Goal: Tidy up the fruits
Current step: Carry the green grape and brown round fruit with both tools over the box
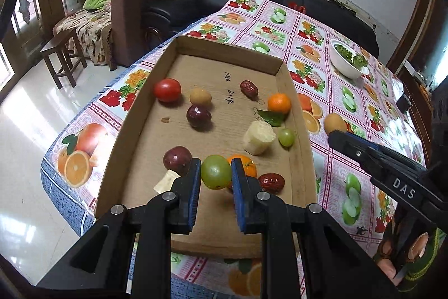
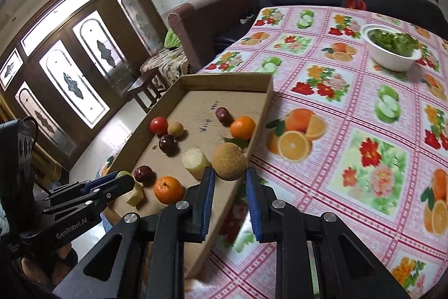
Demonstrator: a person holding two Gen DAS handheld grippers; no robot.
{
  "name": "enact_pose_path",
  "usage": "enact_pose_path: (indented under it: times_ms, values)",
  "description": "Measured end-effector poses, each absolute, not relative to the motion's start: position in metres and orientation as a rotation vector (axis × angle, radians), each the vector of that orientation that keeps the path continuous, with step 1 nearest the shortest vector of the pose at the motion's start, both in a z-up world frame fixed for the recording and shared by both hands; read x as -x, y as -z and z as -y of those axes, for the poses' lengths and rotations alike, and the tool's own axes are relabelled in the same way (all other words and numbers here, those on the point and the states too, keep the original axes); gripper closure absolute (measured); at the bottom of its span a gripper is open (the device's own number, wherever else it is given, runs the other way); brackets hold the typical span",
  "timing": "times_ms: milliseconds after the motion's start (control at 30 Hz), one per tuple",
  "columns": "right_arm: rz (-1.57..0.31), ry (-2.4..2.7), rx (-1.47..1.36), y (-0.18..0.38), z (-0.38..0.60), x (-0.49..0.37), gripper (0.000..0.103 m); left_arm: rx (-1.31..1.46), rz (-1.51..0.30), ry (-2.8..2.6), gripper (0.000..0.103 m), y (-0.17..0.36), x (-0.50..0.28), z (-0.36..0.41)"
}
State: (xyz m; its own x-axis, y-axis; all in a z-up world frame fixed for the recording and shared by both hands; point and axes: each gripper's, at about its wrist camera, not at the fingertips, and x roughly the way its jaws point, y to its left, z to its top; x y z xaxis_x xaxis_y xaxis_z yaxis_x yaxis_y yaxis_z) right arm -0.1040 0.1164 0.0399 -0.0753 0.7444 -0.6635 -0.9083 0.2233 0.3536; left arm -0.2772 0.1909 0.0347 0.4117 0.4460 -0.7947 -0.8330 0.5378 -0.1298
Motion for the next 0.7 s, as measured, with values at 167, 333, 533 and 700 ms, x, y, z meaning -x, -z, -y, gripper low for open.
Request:
enact_pose_path:
  times_ms: [167,333,533,700]
  values:
    - [-0.908,-1.395,0.236,-0.042,-0.142,0.103,0.081,0.588,-0.786,-0.847,0.084,-0.033,0.270,-0.202]
    - [-0.913,-1.382,0.254,-0.042,-0.179,0.095,0.081,0.597,-0.795,-0.842,0.084,-0.030,0.255,-0.218]
    - [-0.927,-1.345,0.295,-0.032,-0.229,0.081,0.080,0.605,-0.819,-0.857,0.084,-0.021,0.242,-0.235]
    - [-0.956,-1.329,0.324,-0.020,-0.259,0.071,0.080,0.614,-0.840,-0.860,0.084,-0.015,0.238,-0.242]
